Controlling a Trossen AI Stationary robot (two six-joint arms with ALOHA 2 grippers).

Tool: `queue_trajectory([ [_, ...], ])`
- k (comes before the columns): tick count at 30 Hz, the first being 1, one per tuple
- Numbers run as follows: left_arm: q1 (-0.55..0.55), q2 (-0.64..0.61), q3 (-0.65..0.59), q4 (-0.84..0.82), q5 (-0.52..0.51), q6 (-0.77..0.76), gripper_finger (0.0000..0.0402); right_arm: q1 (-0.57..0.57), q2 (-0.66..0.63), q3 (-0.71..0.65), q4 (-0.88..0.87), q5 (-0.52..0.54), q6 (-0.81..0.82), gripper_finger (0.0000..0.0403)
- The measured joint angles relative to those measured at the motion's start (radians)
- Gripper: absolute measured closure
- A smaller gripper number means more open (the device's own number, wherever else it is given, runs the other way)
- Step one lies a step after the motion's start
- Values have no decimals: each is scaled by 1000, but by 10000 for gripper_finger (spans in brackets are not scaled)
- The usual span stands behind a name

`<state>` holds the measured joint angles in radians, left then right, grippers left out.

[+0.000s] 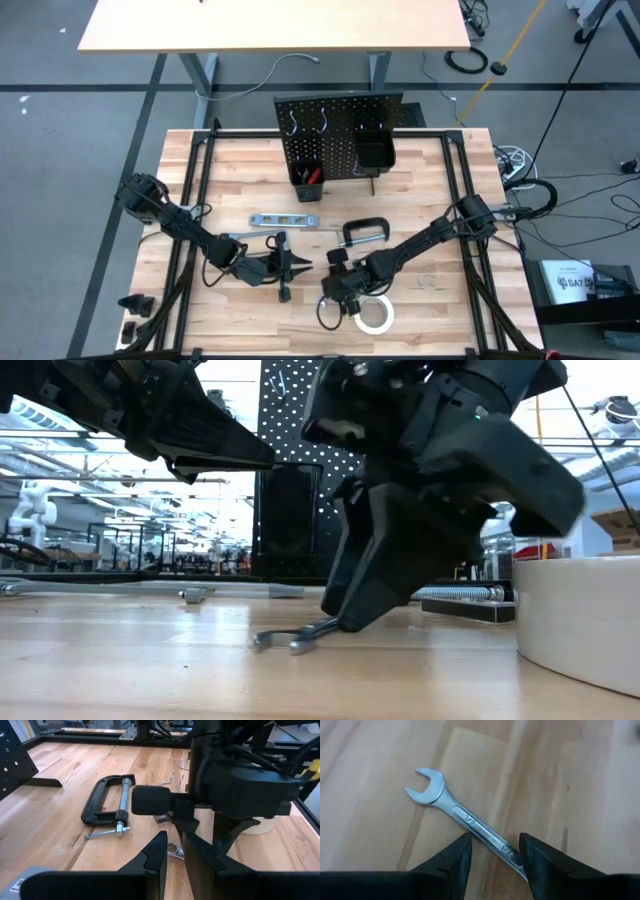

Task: Hang tools onto peg board
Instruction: Put the wrench into the bottom black bin on the pegboard

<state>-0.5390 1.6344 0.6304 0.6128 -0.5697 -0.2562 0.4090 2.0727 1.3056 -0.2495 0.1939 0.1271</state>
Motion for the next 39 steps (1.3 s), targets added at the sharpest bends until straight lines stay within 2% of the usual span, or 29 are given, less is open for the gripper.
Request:
queue_trajectory([
  [10,0,0,0,0,0,0,336,-56,1,0,-21,-70,255,243],
  [17,0,0,0,0,17,0,336,-82,-6,2,-84,-119,344,243],
  [26,0,0,0,-1,20,0,336,-82,-50,-1,-257,-96,288,243],
  [33,-1,0,0,-1,20,-2,336,-80,-55,-1,-286,-87,269,244],
  [39,-1,0,0,-2,20,-6,336,-58,-55,-1,-319,-80,171,275],
])
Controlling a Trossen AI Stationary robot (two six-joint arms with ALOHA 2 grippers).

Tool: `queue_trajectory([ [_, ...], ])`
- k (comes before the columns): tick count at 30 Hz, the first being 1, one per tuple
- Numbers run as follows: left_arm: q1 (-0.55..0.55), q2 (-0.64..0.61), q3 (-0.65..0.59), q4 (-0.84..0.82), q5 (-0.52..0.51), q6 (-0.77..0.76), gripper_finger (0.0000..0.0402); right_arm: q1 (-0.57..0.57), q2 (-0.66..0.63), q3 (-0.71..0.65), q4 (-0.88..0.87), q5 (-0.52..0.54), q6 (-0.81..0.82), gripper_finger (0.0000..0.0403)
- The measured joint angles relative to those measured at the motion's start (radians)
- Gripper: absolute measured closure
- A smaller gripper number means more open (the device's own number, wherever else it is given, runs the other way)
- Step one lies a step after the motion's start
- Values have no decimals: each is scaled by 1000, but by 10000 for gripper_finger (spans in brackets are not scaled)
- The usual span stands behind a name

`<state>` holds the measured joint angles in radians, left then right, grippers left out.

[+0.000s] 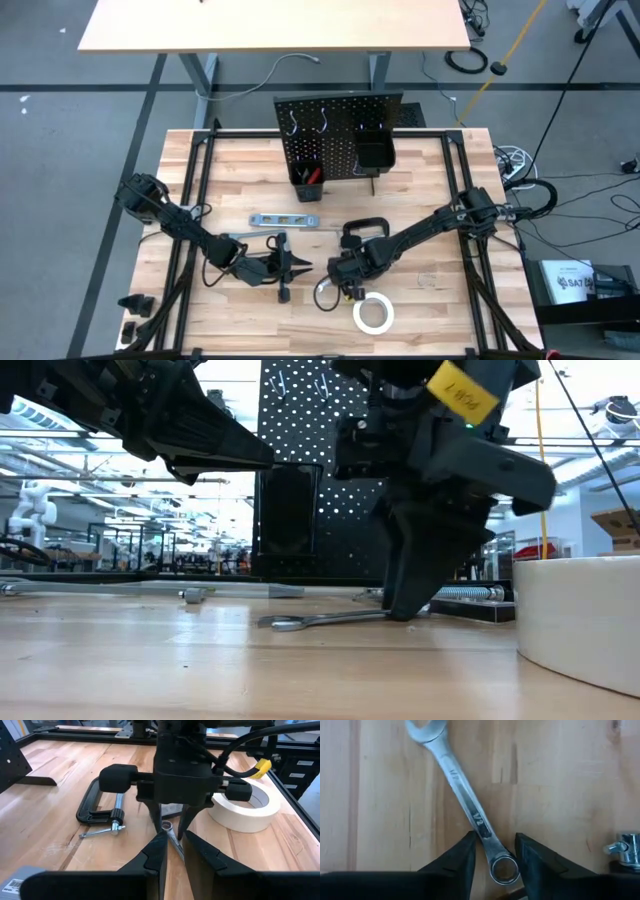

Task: Hang tools onto peg board
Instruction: Put the wrench into the bottom black bin on the pegboard

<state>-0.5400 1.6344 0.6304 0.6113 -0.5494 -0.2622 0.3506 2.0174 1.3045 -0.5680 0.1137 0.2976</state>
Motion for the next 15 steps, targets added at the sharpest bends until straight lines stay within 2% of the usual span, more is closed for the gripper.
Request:
queue_trajectory([
  [10,0,0,0,0,1,-14,336,7,-2,0,-11,9,-21,382],
  [15,0,0,0,-1,1,-14,336,11,-4,0,-10,15,-25,397],
])
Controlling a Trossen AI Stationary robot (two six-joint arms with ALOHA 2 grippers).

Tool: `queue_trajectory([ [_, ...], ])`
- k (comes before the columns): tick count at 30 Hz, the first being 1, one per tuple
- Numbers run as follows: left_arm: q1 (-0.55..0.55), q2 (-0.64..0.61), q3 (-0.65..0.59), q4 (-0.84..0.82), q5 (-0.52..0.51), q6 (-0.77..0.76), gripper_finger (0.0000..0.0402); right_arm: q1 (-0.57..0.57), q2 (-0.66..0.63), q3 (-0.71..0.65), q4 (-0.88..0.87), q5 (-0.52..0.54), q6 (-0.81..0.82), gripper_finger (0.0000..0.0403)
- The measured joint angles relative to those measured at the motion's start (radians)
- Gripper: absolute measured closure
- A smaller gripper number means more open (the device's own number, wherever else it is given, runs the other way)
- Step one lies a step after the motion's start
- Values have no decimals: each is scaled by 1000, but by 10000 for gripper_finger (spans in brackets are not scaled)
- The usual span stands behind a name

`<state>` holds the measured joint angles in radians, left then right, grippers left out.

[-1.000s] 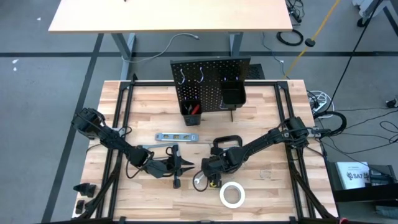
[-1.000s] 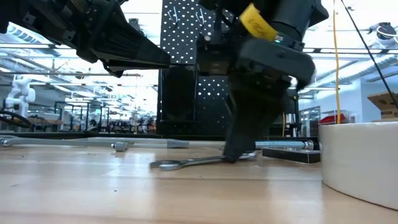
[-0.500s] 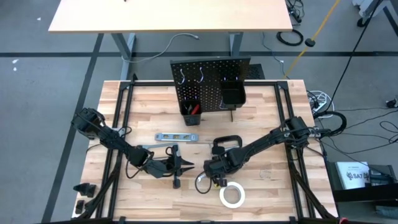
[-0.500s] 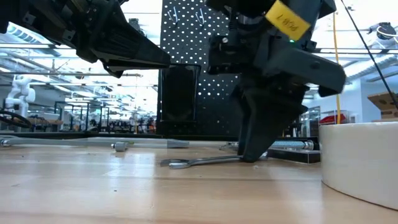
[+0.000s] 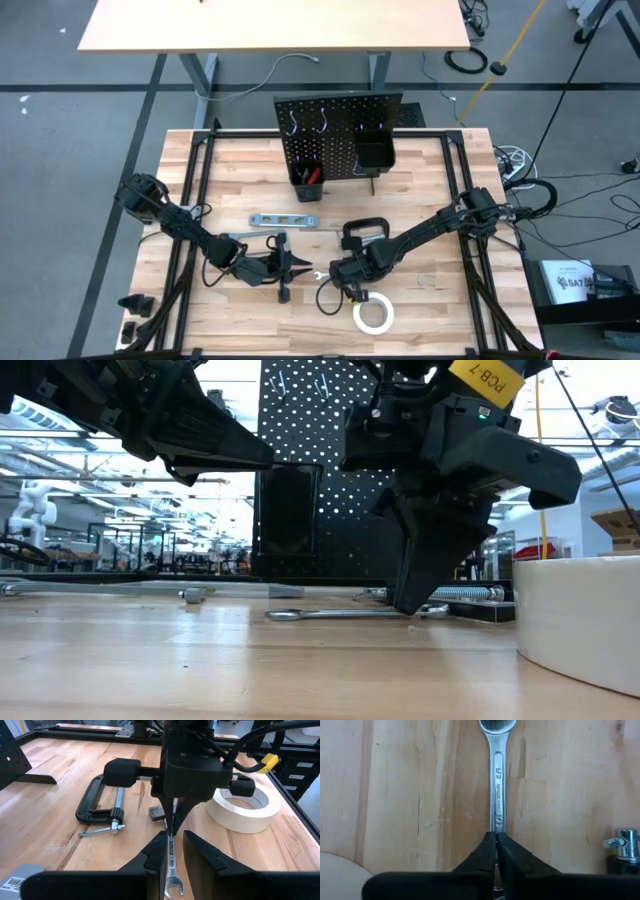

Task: Hang tools onto peg board
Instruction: Put the wrench into the bottom black bin on the pegboard

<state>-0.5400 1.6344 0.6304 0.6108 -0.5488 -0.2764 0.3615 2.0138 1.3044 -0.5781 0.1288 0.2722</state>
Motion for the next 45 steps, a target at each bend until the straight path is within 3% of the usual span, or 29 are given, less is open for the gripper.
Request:
queue_trajectory([
  [23,0,0,0,-17,0,-7,336,41,-94,-4,6,50,29,401],
  [27,0,0,0,-17,0,-7,336,53,-94,-3,6,52,26,376],
  [37,-4,0,0,-14,0,-8,336,61,-96,-2,-49,112,59,267],
  [45,-4,0,0,-13,0,-8,336,60,-97,-58,1,101,83,248],
])
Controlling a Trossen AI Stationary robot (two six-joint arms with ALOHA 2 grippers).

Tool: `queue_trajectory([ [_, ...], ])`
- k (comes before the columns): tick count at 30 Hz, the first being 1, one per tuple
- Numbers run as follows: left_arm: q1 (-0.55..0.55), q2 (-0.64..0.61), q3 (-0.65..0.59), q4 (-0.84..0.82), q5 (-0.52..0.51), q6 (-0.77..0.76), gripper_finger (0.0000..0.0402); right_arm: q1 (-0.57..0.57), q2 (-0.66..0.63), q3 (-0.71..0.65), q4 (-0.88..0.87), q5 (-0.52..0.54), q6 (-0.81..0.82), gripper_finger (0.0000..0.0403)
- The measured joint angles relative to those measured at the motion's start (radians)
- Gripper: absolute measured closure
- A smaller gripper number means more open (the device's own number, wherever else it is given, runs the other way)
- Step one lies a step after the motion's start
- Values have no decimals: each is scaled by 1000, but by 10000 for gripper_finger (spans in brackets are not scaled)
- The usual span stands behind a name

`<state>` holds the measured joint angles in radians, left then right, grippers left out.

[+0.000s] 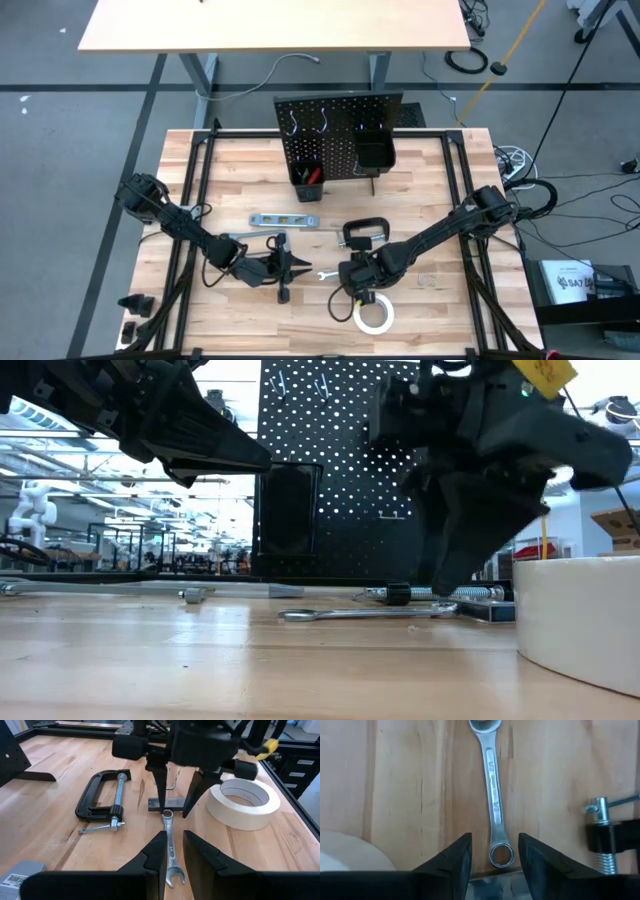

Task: Hang tools onto peg board
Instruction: Put the wrench into the bottom black bin on the pegboard

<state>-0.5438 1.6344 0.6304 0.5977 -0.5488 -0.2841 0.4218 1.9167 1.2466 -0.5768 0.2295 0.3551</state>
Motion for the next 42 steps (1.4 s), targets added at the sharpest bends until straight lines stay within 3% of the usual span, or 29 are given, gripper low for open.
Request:
queue_trajectory([
  [10,0,0,0,0,0,0,336,-20,-1,-78,78,-5,0,256],
  [20,0,0,0,0,0,-1,336,-55,-7,-126,163,-98,50,262],
  [33,0,0,0,-1,0,0,336,-55,-3,-129,190,-101,-25,396],
  [42,0,0,0,-4,0,1,336,-55,-2,-111,234,-101,-66,402],
])
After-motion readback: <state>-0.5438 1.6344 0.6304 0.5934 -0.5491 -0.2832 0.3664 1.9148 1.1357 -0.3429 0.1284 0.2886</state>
